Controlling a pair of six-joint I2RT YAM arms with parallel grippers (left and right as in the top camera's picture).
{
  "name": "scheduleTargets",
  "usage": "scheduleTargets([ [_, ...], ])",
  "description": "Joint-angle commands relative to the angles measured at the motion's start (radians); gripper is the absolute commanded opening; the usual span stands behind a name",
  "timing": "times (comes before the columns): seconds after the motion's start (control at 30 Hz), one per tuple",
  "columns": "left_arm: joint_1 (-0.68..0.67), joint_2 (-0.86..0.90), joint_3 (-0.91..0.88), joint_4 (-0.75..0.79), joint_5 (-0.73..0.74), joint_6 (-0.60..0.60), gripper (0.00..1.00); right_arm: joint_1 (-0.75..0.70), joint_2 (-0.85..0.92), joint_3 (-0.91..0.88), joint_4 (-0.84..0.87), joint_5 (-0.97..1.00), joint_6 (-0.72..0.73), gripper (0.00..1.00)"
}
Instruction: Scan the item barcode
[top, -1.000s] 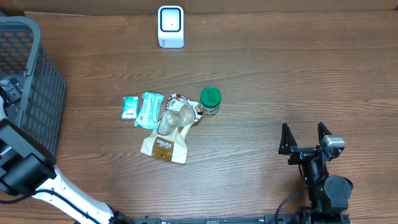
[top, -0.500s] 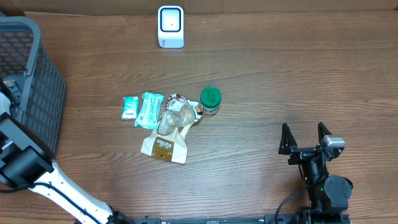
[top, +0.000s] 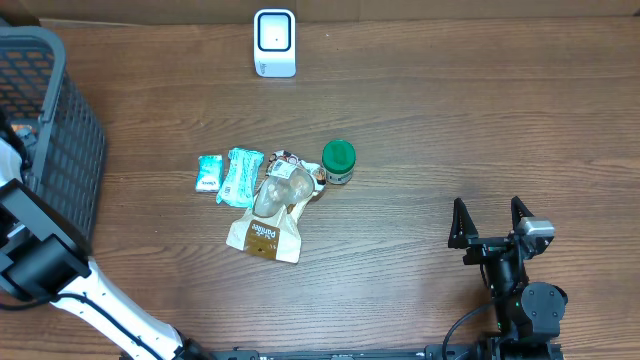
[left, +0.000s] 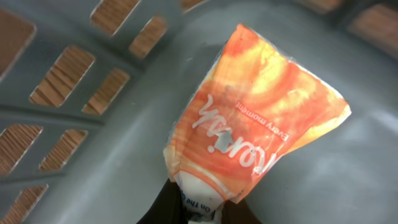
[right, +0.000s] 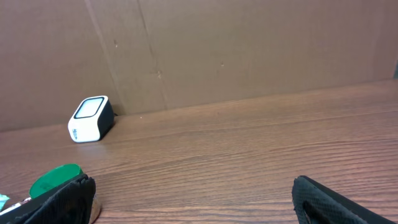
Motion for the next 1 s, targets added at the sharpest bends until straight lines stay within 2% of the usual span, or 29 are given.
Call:
scheduleTargets([
  [0.0,-0.037,-0.192,0.001,-0.013,0.007,-0.105,0.04,0.004,-0.011,-0.011,0.005,-0.001,-0.002,1.00],
  [0.1,-0.063,-0.324,0.001,-0.056,0.037,-0.150,0.04,0.004,-0.011,-0.011,0.005,-0.002,-0.002,1.00],
  [0.27,-0.132,-0.577,0.001,-0.133,0.219,-0.206,0.04,0.004,-0.011,-0.011,0.005,-0.001,-0.002,1.00],
  [0.4,-0.226,-0.741,0.001,-0.219,0.237,-0.210,0.04,0.004,-0.011,-0.011,0.005,-0.002,-0.002,1.00],
  [0.5,-0.345,-0.825,0.000,-0.338,0.237,-0.228,0.04,0.004,-0.011,-0.011,0.005,-0.001,-0.002,1.00],
  [0.6,-0.484,-0.849,0.000,-0.476,0.237,-0.233,0.04,0.004,-0.011,-0.011,0.005,-0.002,-0.002,1.00],
  [0.73,-0.677,-0.815,-0.024,-0.628,0.233,-0.309,0.04,0.004,-0.011,-0.011,0.005,-0.002,-0.002,1.00],
  [0.97,-0.918,-0.696,-0.177,-0.650,0.222,-0.410,0.04,0.004,-0.011,-0.011,0.005,-0.001,-0.002,1.00],
])
